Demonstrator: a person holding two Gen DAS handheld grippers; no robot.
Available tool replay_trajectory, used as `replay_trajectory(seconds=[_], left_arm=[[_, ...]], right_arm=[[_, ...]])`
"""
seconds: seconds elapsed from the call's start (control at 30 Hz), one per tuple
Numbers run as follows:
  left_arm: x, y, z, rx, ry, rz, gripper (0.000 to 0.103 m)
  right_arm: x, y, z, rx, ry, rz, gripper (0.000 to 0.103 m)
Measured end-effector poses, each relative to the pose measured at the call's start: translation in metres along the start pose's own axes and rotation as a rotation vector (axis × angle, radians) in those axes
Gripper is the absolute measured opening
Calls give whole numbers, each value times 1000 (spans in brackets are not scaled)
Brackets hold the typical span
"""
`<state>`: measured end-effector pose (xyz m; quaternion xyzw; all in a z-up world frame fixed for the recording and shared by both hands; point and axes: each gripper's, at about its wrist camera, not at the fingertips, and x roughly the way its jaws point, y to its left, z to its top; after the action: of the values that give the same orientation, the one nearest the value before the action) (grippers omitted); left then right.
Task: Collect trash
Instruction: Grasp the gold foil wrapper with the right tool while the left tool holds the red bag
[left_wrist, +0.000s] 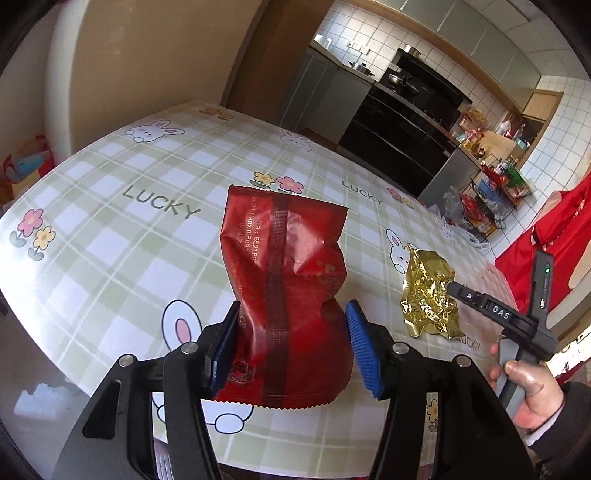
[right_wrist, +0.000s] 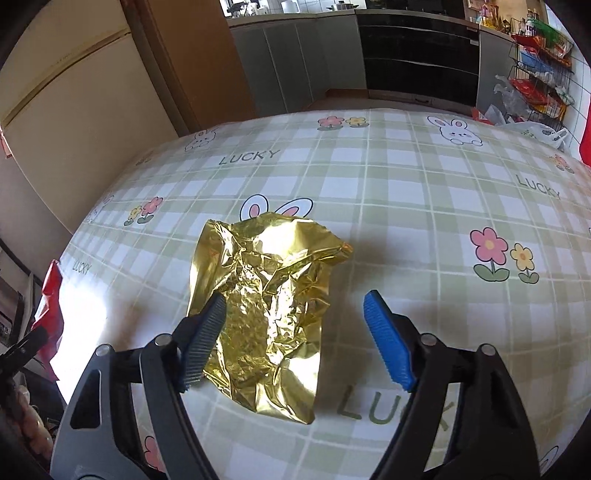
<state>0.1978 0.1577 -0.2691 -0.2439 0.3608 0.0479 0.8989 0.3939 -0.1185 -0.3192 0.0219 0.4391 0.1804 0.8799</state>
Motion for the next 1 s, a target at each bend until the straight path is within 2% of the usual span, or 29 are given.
replay_trajectory(seconds=[0.13, 0.23, 0.3, 0.4, 0.5, 0.73, 1.0], left_arm=[[-7, 8, -5, -48, 0, -8, 55], [-11, 7, -8, -44, -14, -22, 55], [-11, 6, -9, -43, -21, -21, 55], [-12, 6, -11, -45, -19, -30, 55], [-16, -1, -13, -15, -24, -36, 55], [-30, -18, -15, 27, -45, -63, 55], [-67, -41, -13, 89, -98, -102, 55]], right_arm=[[19, 13, -2, -42, 41, -77, 76], [22, 12, -2, -21, 47, -102, 67], [20, 10, -2, -15, 50, -110, 46], [16, 10, -4, -14, 59, -98, 39], [4, 6, -8, 18, 33, -71, 31], [-42, 9, -20, 14, -84, -65, 29], [-111, 5, -37, 38, -202, -34, 29]])
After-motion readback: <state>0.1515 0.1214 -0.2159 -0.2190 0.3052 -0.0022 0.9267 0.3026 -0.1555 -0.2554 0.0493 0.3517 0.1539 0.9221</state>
